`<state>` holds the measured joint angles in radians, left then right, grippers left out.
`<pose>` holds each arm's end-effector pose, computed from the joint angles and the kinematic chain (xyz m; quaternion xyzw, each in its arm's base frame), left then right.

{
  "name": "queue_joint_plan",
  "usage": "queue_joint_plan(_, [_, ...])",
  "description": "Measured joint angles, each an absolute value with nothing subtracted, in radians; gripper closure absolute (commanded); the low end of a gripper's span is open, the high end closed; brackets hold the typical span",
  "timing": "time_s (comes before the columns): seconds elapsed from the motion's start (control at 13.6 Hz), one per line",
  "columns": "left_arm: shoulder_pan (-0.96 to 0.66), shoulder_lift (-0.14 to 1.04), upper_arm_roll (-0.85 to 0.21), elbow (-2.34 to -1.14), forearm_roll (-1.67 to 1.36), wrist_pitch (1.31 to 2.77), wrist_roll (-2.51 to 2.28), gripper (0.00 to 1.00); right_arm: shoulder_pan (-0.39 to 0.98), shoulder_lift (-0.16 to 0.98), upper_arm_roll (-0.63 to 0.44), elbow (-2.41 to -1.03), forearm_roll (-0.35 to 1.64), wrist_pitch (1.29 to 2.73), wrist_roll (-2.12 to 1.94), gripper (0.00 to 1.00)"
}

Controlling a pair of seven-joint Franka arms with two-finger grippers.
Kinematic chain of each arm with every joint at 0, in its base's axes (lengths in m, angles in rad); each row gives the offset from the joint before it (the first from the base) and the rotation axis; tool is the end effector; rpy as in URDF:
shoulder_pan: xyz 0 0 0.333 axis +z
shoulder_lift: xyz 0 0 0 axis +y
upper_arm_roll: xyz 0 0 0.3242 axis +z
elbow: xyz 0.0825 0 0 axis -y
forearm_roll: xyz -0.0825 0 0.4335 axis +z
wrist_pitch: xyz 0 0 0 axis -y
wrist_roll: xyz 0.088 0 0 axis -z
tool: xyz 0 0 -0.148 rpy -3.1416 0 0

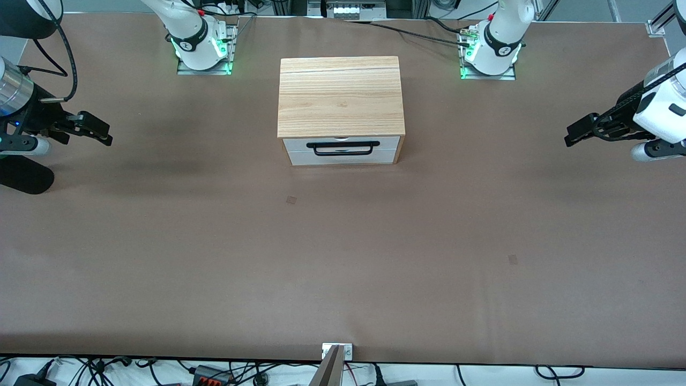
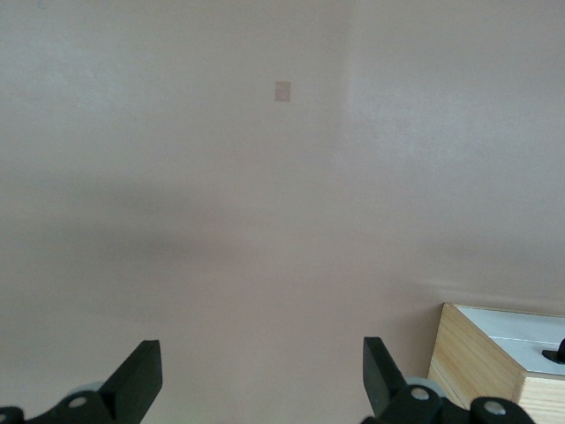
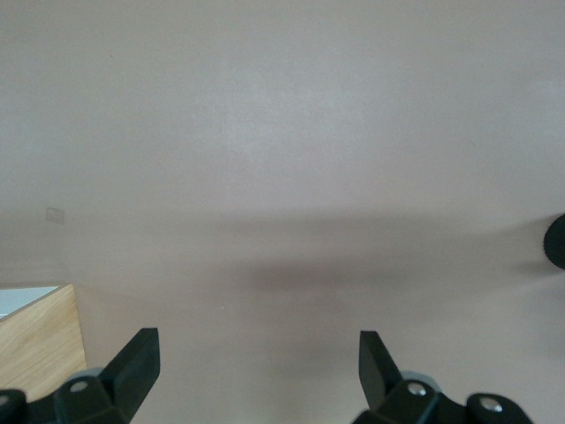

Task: Pull top drawer with both arms simultaneously
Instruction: 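Move both grippers from rest toward the drawer's black handle ends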

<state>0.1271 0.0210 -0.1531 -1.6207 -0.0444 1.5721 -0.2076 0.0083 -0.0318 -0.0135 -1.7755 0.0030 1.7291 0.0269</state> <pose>0.6046 -0.0216 0.5535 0.9949 0.0914 -0.0372 0.0196 0.5992 -0.0028 0.5171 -0.9998 0.0163 0.0073 0.0016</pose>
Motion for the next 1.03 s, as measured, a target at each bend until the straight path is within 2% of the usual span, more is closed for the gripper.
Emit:
queue_joint_plan(0.51, [0.132,0.094,-0.147,-1.621,-0.186,1.565,-0.208,0.00,0.009,-0.031,-0.013,-1.776,0.003,1.708,0.027,0.00])
queue_joint_plan(1.03, [0.121,0.222,-0.156,-1.621,-0.550,1.493,-0.207,0.00,0.017,-0.033,-0.005,-1.763,0.003,1.699,0.028,0.00])
